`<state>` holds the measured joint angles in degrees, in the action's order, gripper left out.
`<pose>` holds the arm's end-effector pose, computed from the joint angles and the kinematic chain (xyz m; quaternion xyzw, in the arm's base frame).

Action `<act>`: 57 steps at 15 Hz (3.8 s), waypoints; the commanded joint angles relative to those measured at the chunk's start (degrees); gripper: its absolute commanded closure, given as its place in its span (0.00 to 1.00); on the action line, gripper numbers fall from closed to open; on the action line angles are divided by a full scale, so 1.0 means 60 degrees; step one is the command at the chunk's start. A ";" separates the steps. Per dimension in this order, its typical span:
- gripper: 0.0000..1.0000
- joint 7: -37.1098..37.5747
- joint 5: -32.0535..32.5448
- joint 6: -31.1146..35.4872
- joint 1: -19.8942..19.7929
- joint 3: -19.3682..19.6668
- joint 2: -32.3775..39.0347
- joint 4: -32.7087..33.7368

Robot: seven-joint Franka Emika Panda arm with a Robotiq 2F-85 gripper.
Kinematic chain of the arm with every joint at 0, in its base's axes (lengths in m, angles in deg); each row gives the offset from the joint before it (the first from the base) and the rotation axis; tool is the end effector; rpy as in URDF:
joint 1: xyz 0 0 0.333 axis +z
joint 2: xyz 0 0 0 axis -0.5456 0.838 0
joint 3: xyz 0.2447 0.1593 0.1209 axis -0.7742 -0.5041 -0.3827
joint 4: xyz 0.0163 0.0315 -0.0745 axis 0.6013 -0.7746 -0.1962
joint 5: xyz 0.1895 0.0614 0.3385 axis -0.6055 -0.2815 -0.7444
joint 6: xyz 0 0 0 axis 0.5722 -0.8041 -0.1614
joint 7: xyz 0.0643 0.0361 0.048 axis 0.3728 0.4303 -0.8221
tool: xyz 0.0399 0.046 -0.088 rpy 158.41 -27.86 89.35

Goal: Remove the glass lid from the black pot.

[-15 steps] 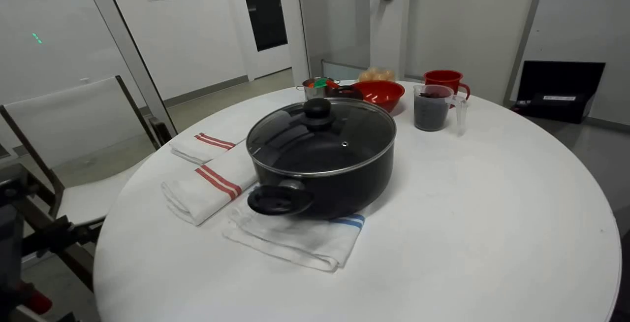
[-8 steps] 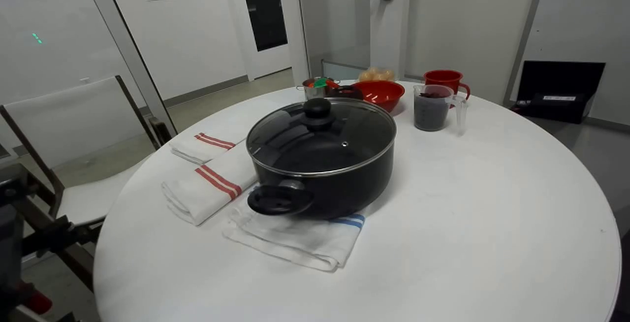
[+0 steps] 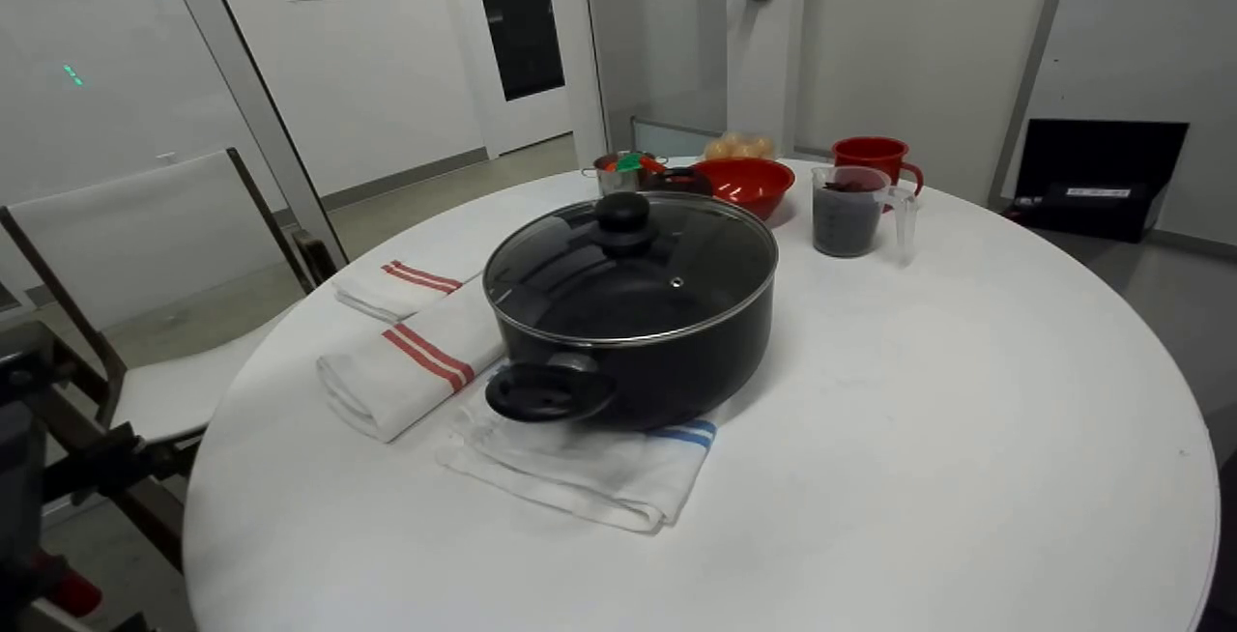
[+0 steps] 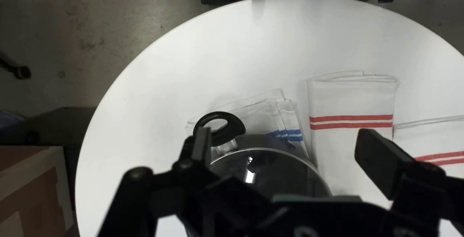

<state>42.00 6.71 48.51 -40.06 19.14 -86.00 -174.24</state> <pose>0.3906 -0.1024 0.3628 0.9972 0.0150 -0.0627 0.0384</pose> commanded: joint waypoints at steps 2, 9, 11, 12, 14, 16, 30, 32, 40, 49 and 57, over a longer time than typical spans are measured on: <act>0.00 -0.1151 -0.0454 0.0235 0.0205 0.0228 0.2543 0.1843; 0.00 -0.1943 -0.0760 0.0094 0.0111 -0.0239 0.5322 0.4278; 0.00 -0.2014 -0.0726 0.0151 0.0079 -0.0393 0.5943 0.4798; 0.00 -0.2047 -0.0678 0.0182 0.0064 -0.0460 0.6207 0.5024; 0.00 -0.1863 -0.0441 0.0277 0.0107 -0.0548 0.6756 0.5408; 0.00 -0.1859 -0.0389 0.0386 0.0106 -0.0653 0.7250 0.5725; 0.00 -0.2011 -0.0389 0.1676 -0.0133 -0.0880 0.9117 0.6843; 0.00 -0.2039 -0.0401 0.1913 -0.0177 -0.0893 0.9157 0.6850; 0.06 -0.2124 -0.0518 0.2290 -0.0306 -0.1006 0.9192 0.6833; 0.74 -0.2145 -0.0536 0.2364 -0.0362 -0.1153 0.9043 0.6748; 0.74 -0.1873 -0.0405 0.2217 -0.0219 -0.1063 0.8169 0.6168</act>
<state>30.71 3.74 61.51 -41.57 12.45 -32.51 -134.48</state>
